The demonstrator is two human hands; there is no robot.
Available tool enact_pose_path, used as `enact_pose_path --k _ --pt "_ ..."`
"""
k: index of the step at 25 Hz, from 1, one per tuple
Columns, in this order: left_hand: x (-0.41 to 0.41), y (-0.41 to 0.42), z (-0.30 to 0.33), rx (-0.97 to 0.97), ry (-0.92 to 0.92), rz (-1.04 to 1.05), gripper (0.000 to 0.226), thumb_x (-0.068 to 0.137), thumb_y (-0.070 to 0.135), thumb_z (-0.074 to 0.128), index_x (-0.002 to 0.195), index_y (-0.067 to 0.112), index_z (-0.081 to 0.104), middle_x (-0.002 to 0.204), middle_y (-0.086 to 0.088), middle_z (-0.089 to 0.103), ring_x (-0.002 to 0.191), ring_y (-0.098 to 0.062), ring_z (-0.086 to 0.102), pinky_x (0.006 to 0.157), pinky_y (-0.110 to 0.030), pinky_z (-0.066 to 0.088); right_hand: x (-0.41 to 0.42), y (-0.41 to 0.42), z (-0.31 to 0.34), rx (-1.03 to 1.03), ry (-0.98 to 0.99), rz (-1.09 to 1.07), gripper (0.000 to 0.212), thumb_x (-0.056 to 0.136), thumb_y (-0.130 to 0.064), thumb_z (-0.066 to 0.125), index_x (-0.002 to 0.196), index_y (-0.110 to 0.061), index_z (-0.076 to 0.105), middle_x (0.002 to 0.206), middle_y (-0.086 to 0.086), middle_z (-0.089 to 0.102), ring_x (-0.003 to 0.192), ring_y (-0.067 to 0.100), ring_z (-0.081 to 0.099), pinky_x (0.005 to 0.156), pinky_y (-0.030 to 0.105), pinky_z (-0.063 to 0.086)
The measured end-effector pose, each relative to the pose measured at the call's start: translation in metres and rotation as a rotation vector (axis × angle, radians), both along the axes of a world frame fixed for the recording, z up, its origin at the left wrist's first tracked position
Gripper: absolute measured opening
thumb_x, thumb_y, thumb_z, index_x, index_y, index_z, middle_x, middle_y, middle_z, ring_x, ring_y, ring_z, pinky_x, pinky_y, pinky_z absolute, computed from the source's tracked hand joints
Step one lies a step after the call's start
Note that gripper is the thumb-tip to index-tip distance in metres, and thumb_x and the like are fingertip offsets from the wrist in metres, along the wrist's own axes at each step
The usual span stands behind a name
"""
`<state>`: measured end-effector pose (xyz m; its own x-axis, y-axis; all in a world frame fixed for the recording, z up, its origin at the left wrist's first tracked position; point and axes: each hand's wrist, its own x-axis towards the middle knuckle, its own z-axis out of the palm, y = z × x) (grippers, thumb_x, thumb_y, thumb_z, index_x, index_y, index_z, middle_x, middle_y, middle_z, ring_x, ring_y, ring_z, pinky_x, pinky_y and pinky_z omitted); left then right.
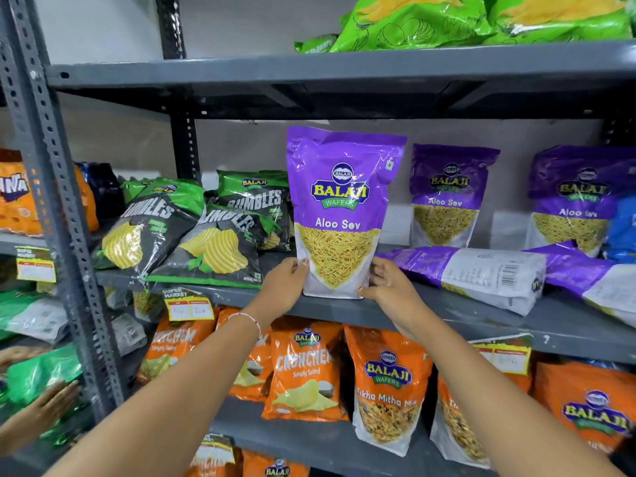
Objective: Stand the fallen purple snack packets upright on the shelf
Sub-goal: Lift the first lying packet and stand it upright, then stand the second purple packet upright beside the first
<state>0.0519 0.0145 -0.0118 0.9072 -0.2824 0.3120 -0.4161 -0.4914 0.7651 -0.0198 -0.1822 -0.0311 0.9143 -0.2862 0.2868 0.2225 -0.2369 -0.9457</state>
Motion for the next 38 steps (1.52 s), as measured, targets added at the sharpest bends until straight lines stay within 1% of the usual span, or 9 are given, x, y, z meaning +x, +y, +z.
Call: enact_pose_path --k 5,9,14,16,19,25,30,33,38 --pt "-0.009 0.001 -0.007 -0.045 0.008 0.025 0.030 0.103 0.041 0.033 0.108 0.021 0.054 0.089 0.003 0.057 0.077 -0.013 0.051 0.079 -0.031 0.039 -0.012 0.008 -0.003 0.007 0.009 -0.020 0.071 0.076 0.001 0.072 0.140 -0.013 0.045 0.137 0.001 0.059 0.125 0.017 0.057 0.108 0.042 0.045" --pt "-0.020 -0.003 -0.010 -0.281 -0.042 0.161 0.045 0.100 0.036 0.044 0.139 0.014 0.048 0.141 -0.006 0.057 0.129 -0.025 0.053 0.108 -0.037 0.037 -0.018 0.009 0.011 0.037 0.002 -0.025 0.067 0.081 -0.006 0.072 0.141 -0.014 0.044 0.139 0.000 0.055 0.125 0.017 0.054 0.109 0.040 0.043" --pt "-0.097 -0.029 -0.002 -0.618 -0.518 -0.167 0.032 0.095 0.018 0.050 0.124 0.030 0.054 0.128 0.008 0.063 0.126 -0.010 0.056 0.110 -0.034 0.041 -0.052 -0.057 0.075 -0.304 -0.184 -0.389 0.030 0.088 -0.015 0.066 0.118 -0.015 0.065 0.121 -0.003 0.065 0.104 0.012 0.059 0.087 0.017 0.045" --pt "-0.119 -0.066 0.006 -0.547 -0.323 -0.355 0.024 0.093 0.012 0.051 0.102 0.033 0.058 0.103 0.005 0.073 0.093 -0.014 0.069 0.084 -0.029 0.055 -0.065 -0.107 0.098 -0.540 -0.066 -0.587 0.023 0.088 -0.020 0.061 0.110 -0.017 0.069 0.114 0.003 0.070 0.096 0.021 0.062 0.080 0.027 0.047" --pt "-0.126 -0.135 0.017 -0.636 0.439 -0.391 0.013 0.092 0.004 0.053 0.089 0.016 0.057 0.096 -0.014 0.072 0.054 -0.027 0.065 0.048 -0.033 0.057 -0.072 -0.173 0.097 -0.813 0.328 -0.669 0.028 0.092 -0.032 0.051 0.112 -0.021 0.068 0.117 0.012 0.069 0.107 0.033 0.062 0.085 0.038 0.049" --pt "-0.102 -0.234 0.029 -0.682 0.941 -0.393 0.016 0.095 0.018 0.055 0.110 0.012 0.054 0.100 -0.014 0.058 0.091 -0.030 0.063 0.054 -0.041 0.057 -0.065 -0.208 0.062 -0.822 0.363 -0.573 0.035 0.091 -0.047 0.046 0.119 -0.035 0.063 0.126 0.006 0.068 0.116 0.033 0.061 0.094 0.040 0.048" --pt "-0.092 -0.274 0.023 -0.594 0.756 -0.194 0.052 0.077 0.027 0.066 0.124 0.017 0.047 0.116 -0.016 0.066 0.092 -0.036 0.069 0.055 -0.043 0.061 -0.078 -0.203 0.043 -0.659 0.035 -0.648 0.024 0.093 -0.034 0.048 0.105 -0.027 0.068 0.107 0.005 0.074 0.105 0.031 0.063 0.088 0.044 0.050" --pt "-0.096 -0.282 0.027 -0.618 0.504 -0.156 0.046 0.077 0.020 0.065 0.119 0.024 0.047 0.113 -0.009 0.068 0.099 -0.033 0.069 0.078 -0.052 0.061 -0.087 -0.194 0.034 -0.499 -0.209 -0.735 0.020 0.088 -0.031 0.056 0.101 -0.024 0.069 0.097 -0.001 0.072 0.099 0.027 0.063 0.086 0.045 0.049" --pt "-0.079 -0.264 0.042 -0.637 0.069 -0.311 0.048 0.084 -0.010 0.061 0.123 0.017 0.053 0.106 0.010 0.061 0.094 0.007 0.060 0.087 -0.020 0.051 -0.087 -0.180 0.014 -0.195 -0.397 -0.586 0.052 0.074 -0.020 0.083 0.118 -0.015 0.055 0.116 0.000 0.053 0.110 0.017 0.051 0.097 0.033 0.041"
